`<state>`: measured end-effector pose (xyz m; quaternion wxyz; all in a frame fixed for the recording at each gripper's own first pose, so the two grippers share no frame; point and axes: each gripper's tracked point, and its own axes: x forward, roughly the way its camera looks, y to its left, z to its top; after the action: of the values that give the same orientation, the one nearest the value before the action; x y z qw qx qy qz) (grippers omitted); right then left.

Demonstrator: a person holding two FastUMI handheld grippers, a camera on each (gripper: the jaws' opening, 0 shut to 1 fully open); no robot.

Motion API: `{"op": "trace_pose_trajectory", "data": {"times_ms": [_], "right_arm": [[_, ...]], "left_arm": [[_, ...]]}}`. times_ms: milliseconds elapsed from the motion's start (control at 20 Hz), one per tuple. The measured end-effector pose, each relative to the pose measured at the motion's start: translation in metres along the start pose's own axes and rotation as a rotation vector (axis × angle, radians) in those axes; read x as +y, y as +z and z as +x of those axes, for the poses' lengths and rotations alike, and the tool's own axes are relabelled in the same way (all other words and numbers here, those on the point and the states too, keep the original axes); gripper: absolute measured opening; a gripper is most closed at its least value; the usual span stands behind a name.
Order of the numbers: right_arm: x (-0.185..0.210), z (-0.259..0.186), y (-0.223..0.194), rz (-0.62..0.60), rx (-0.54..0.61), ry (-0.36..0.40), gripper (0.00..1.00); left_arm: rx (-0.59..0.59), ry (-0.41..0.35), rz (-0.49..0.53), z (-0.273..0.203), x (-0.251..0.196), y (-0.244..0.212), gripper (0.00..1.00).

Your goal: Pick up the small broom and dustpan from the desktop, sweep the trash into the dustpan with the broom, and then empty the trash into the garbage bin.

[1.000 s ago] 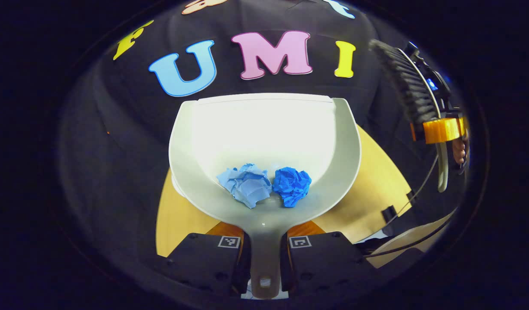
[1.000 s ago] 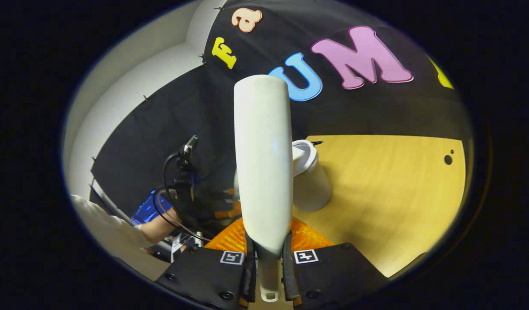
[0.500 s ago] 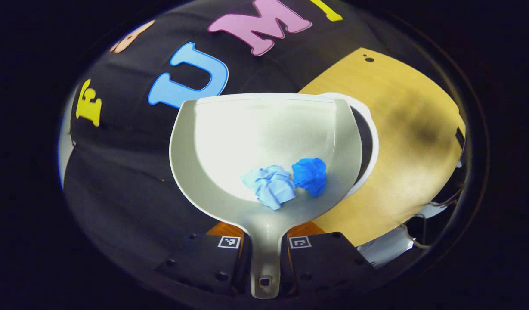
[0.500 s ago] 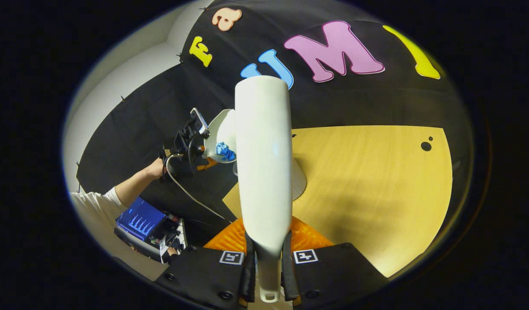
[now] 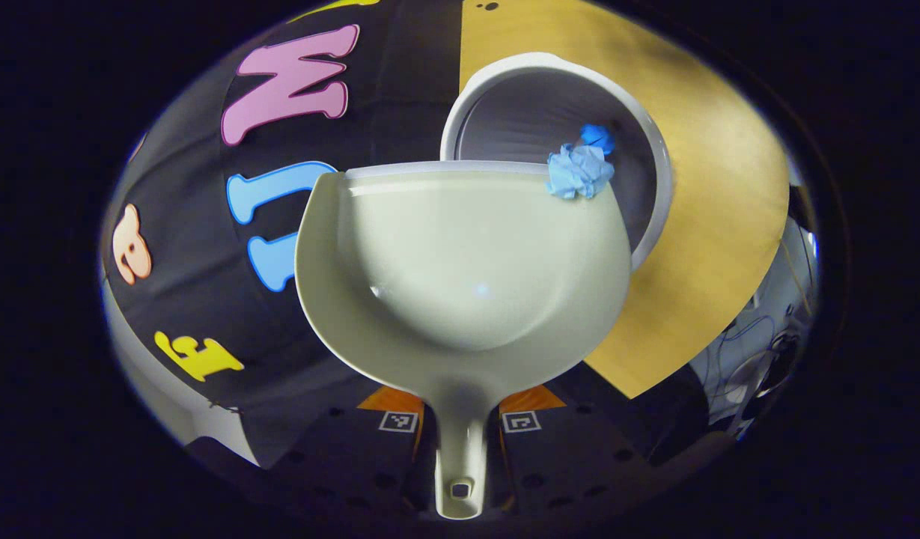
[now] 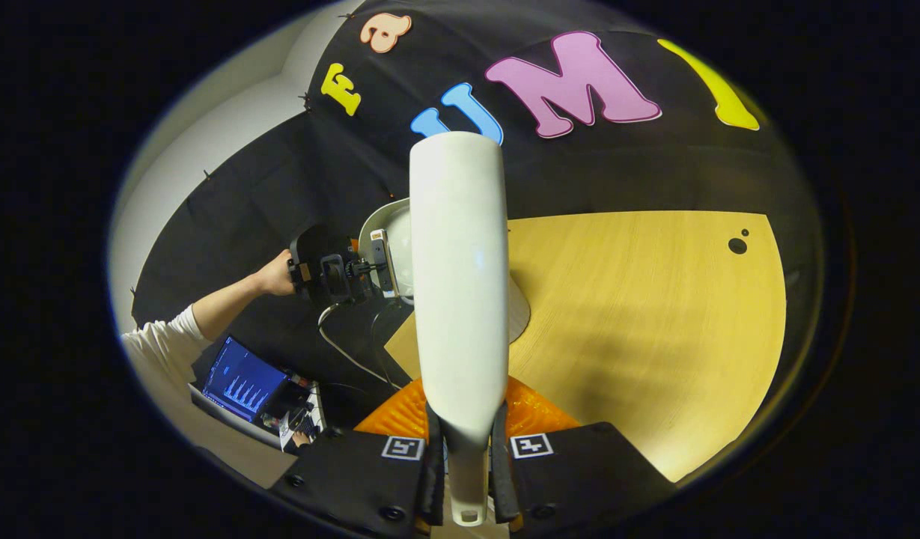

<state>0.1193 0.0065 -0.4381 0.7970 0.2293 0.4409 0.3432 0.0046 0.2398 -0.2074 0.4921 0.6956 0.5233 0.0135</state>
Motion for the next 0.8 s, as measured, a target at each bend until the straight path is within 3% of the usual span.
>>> {"op": "trace_pose_trajectory", "data": {"times_ms": [100,150,350,700,800], "right_arm": [[-0.001,0.001,-0.001,-0.012,0.004,-0.014,0.27],[-0.002,0.002,-0.001,-0.014,0.005,-0.018,0.28],[-0.006,-0.001,0.003,-0.003,-0.008,-0.036,0.28],[-0.031,-0.003,0.04,0.012,-0.097,-0.13,0.27],[-0.041,-0.001,0.056,0.028,-0.135,-0.16,0.27]], "left_arm": [[-0.006,0.073,0.049,-0.002,0.005,0.002,0.25],[-0.018,0.071,0.024,-0.002,0.003,0.004,0.25],[-0.099,-0.005,-0.252,-0.011,-0.001,0.009,0.24],[-0.359,-0.031,-0.775,-0.129,0.043,0.042,0.25],[-0.449,-0.083,-0.913,-0.163,0.048,0.069,0.24]]}}
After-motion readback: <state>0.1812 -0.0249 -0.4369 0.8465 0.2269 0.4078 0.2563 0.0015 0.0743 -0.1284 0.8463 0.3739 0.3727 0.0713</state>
